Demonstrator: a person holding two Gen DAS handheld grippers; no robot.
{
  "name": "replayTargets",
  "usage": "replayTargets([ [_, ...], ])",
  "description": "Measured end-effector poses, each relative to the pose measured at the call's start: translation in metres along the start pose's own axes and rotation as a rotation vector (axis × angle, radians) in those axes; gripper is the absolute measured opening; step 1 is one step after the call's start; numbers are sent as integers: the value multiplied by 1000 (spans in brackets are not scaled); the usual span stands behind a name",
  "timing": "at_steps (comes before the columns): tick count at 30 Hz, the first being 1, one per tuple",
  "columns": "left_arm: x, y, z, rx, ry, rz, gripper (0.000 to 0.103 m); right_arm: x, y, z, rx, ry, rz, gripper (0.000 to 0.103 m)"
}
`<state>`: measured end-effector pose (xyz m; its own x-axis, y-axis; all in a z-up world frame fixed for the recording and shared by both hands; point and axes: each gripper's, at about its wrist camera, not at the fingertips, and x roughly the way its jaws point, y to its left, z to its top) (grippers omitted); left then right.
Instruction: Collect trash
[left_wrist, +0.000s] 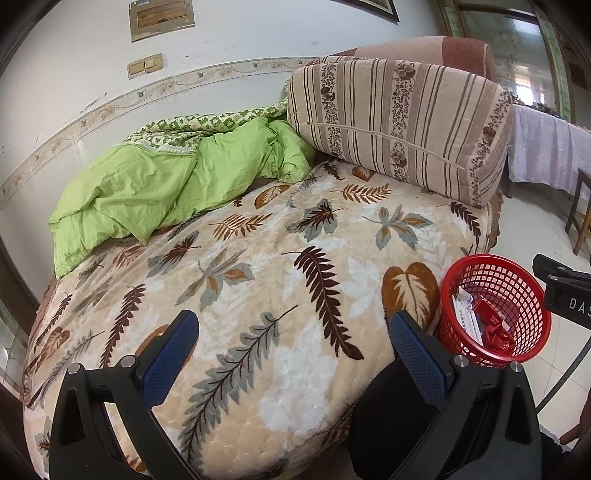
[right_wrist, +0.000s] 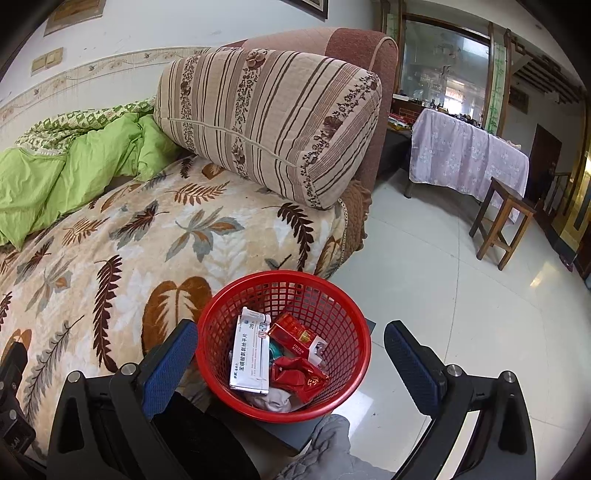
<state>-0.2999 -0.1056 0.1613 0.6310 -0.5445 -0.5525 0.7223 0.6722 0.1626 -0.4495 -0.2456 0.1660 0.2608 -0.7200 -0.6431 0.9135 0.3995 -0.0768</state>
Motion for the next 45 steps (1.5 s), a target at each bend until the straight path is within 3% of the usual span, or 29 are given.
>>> replayTargets([
  [45, 11, 3, -2, -6, 33, -20, 103, 16, 7, 2, -8, 36, 1, 101],
])
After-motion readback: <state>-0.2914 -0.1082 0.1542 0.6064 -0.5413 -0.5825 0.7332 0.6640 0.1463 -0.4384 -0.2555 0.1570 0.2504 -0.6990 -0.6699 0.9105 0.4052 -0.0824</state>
